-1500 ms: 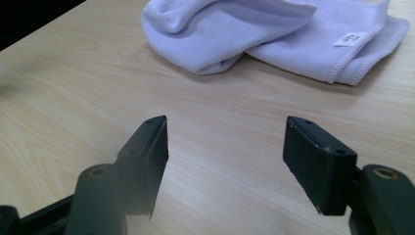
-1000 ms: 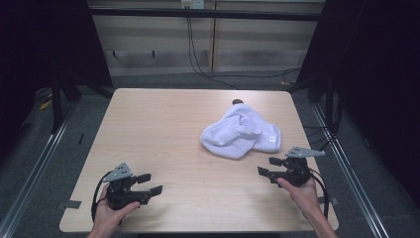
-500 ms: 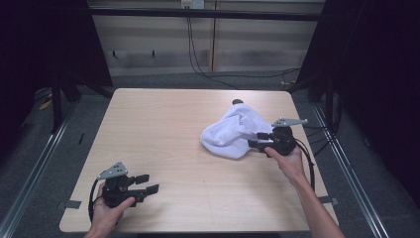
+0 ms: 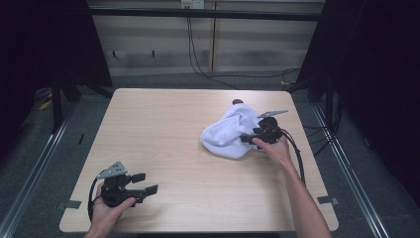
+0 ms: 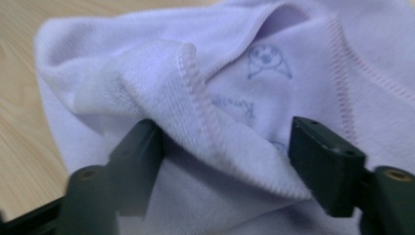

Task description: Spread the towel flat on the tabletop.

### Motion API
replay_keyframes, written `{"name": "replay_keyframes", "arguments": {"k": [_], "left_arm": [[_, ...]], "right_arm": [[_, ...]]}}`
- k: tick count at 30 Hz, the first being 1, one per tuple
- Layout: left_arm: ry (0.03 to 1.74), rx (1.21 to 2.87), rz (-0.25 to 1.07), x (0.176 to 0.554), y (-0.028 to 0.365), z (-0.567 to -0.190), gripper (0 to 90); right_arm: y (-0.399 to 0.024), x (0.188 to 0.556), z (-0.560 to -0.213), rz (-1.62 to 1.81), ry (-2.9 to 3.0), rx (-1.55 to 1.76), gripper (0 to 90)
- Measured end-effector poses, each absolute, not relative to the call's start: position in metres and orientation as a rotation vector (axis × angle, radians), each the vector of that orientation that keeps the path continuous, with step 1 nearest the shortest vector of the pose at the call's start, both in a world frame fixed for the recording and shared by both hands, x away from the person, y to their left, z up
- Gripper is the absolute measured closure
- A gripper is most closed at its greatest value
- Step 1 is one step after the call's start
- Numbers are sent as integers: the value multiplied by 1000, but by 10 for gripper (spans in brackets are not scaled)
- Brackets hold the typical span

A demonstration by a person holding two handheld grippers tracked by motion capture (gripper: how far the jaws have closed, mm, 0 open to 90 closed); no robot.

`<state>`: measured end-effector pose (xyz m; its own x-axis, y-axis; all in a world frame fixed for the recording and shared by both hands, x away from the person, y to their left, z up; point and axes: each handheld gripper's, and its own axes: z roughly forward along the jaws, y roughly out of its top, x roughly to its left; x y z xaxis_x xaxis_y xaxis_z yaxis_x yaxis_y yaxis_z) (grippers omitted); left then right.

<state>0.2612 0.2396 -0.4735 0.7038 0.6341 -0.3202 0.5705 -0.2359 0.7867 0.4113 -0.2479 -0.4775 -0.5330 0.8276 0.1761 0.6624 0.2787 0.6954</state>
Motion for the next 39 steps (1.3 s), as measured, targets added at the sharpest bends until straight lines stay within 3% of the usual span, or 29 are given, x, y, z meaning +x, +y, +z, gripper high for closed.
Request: {"name": "replay_keyframes", "arguments": {"k": [5,9,17,20,21,32,36,38,39], "left_arm": [[954,1886,78,261,244,-473,246],[968,1871,79,262,245,-473,247],[963,1880,85,265,240,-473,254],[924,1884,61,265,240,-472,298],[913,1881,59,264,239,-471,356],[859,1862,75,268,234,-460,452],[816,1881,45,274,223,-458,578],[800,1893,51,276,219,-457,623],[790,1899,40,279,213,-456,623]], "right_arm": [[-243,410,-495,1180,2322,1403,655],[-236,401,-498,1198,2317,1389,741],[-203,364,-506,1332,2373,1287,761],[-191,357,-503,1304,2420,1235,762],[-181,346,-504,1334,2459,1198,762],[-147,292,-497,1337,2660,975,753],[-148,267,-492,1309,2711,931,715],[-151,262,-490,1304,2715,928,667],[-154,257,-487,1293,2706,941,594]]}}
